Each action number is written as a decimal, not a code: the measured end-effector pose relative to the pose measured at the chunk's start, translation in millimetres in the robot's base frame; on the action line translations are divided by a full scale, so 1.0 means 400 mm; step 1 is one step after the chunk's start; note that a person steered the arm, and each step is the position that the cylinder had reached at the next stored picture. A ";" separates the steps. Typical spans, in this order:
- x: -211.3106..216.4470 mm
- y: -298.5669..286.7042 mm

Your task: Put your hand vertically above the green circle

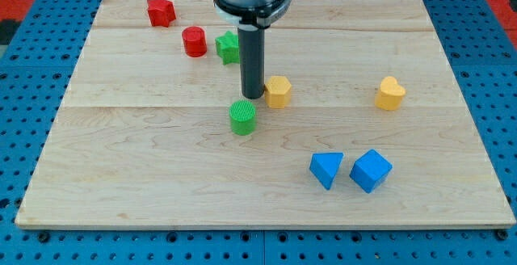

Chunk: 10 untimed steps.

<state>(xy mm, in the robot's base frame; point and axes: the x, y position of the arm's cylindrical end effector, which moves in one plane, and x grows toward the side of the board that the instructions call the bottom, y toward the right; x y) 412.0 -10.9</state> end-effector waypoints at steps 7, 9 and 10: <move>-0.012 -0.030; -0.054 -0.030; -0.072 -0.030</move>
<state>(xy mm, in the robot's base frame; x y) 383.1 -23.0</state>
